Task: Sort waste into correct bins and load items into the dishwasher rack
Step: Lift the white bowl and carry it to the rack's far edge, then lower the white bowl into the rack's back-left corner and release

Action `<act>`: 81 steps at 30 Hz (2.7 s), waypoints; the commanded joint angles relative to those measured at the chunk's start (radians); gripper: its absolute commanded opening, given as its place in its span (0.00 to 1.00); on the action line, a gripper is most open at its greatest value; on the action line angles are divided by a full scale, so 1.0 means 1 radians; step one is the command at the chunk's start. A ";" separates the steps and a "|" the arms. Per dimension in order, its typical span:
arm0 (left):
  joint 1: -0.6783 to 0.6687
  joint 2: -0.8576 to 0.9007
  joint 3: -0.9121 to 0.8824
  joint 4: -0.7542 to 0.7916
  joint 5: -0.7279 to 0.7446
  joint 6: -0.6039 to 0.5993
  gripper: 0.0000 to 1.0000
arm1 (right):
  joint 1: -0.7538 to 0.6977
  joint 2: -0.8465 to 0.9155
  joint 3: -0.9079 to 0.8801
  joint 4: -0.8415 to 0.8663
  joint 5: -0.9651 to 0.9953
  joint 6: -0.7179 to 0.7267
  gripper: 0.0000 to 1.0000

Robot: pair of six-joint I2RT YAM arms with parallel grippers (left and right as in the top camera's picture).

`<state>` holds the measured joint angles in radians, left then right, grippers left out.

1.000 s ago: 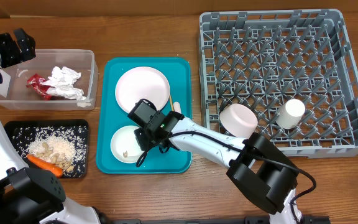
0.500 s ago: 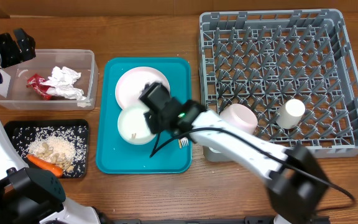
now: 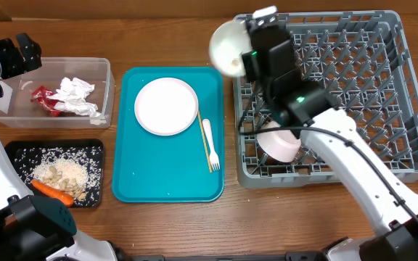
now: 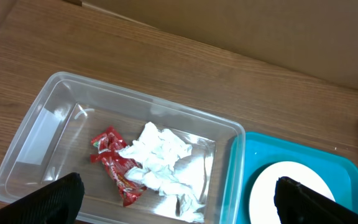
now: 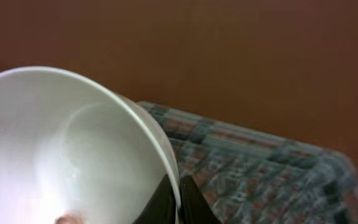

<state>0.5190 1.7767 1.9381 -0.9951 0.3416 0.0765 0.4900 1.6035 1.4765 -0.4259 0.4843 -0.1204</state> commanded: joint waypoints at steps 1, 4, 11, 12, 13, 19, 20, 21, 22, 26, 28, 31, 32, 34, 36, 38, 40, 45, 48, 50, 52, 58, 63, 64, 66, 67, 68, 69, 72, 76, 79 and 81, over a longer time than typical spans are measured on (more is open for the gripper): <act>0.003 -0.008 0.010 0.004 0.017 -0.013 1.00 | -0.080 -0.013 0.023 0.144 0.162 -0.259 0.04; 0.003 -0.008 0.010 0.004 0.017 -0.013 1.00 | -0.146 -0.002 0.023 0.217 0.157 -0.293 0.04; 0.003 -0.008 0.010 0.004 0.017 -0.013 1.00 | -0.286 0.115 0.023 0.348 0.140 -0.395 0.04; 0.003 -0.008 0.010 0.004 0.017 -0.013 1.00 | -0.303 0.144 0.023 0.383 0.139 -0.418 0.04; 0.003 -0.008 0.010 0.004 0.017 -0.013 1.00 | -0.312 0.163 0.023 0.404 0.139 -0.433 0.04; 0.003 -0.008 0.010 0.004 0.017 -0.013 1.00 | -0.330 0.304 0.023 0.535 0.117 -0.620 0.04; 0.003 -0.008 0.010 0.004 0.017 -0.013 1.00 | -0.329 0.330 0.023 0.573 0.125 -0.665 0.04; 0.003 -0.008 0.010 0.004 0.017 -0.013 1.00 | -0.328 0.350 0.023 0.598 0.124 -0.697 0.04; 0.003 -0.008 0.010 0.004 0.017 -0.013 1.00 | -0.328 0.372 0.023 0.627 0.124 -0.726 0.04; 0.003 -0.008 0.010 0.004 0.017 -0.013 1.00 | -0.328 0.440 0.023 0.687 0.125 -0.805 0.04; 0.003 -0.008 0.010 0.004 0.017 -0.013 1.00 | -0.328 0.466 0.023 0.695 0.124 -0.831 0.04; 0.003 -0.008 0.010 0.004 0.017 -0.013 1.00 | -0.328 0.483 0.023 0.698 0.125 -0.830 0.04; 0.003 -0.008 0.010 0.004 0.017 -0.013 1.00 | -0.328 0.484 0.023 0.698 0.124 -0.829 0.04; 0.003 -0.008 0.010 0.004 0.017 -0.013 1.00 | -0.328 0.484 0.023 0.698 0.124 -0.826 0.04; 0.003 -0.008 0.010 0.004 0.017 -0.013 1.00 | -0.327 0.484 0.023 0.692 0.125 -0.826 0.04; 0.003 -0.008 0.010 0.004 0.017 -0.013 1.00 | -0.325 0.484 0.023 0.657 0.124 -0.826 0.04; 0.003 -0.008 0.010 0.004 0.017 -0.013 1.00 | -0.322 0.484 0.023 0.618 0.128 -0.817 0.04; 0.003 -0.008 0.010 0.004 0.017 -0.013 1.00 | -0.316 0.484 0.022 0.588 0.171 -0.772 0.04; 0.003 -0.008 0.010 0.004 0.017 -0.013 1.00 | -0.306 0.484 0.022 0.617 0.227 -0.774 0.04; 0.003 -0.008 0.010 0.004 0.017 -0.013 1.00 | -0.298 0.484 0.022 0.644 0.258 -0.773 0.04; 0.003 -0.008 0.010 0.004 0.017 -0.013 1.00 | -0.287 0.484 0.022 0.682 0.297 -0.774 0.04; 0.003 -0.008 0.010 0.004 0.017 -0.013 1.00 | -0.240 0.484 0.022 0.735 0.447 -0.773 0.04; 0.003 -0.008 0.010 0.004 0.017 -0.013 1.00 | -0.202 0.484 0.022 0.720 0.557 -0.772 0.04; 0.003 -0.008 0.010 0.004 0.017 -0.013 1.00 | -0.196 0.484 0.022 0.709 0.571 -0.768 0.04; 0.003 -0.008 0.010 0.004 0.017 -0.013 1.00 | -0.184 0.484 0.022 0.676 0.595 -0.758 0.04; 0.003 -0.008 0.010 0.004 0.017 -0.013 1.00 | -0.175 0.484 0.022 0.636 0.600 -0.726 0.04; 0.003 -0.008 0.010 0.004 0.017 -0.013 1.00 | -0.171 0.484 0.022 0.603 0.600 -0.697 0.04; 0.003 -0.008 0.010 0.004 0.017 -0.013 1.00 | -0.168 0.484 0.022 0.571 0.599 -0.669 0.04; 0.003 -0.008 0.010 0.004 0.017 -0.013 1.00 | -0.163 0.484 0.022 0.484 0.596 -0.599 0.04; 0.003 -0.008 0.010 0.004 0.017 -0.013 1.00 | -0.163 0.484 0.022 0.417 0.597 -0.559 0.04; 0.003 -0.008 0.010 0.004 0.017 -0.013 1.00 | -0.163 0.484 0.022 0.375 0.597 -0.559 0.04; 0.003 -0.008 0.010 0.004 0.017 -0.013 1.00 | -0.162 0.484 0.022 0.360 0.597 -0.559 0.04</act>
<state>0.5190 1.7767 1.9381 -0.9955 0.3420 0.0765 0.3271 2.0838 1.5013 -0.0330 1.1160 -0.7071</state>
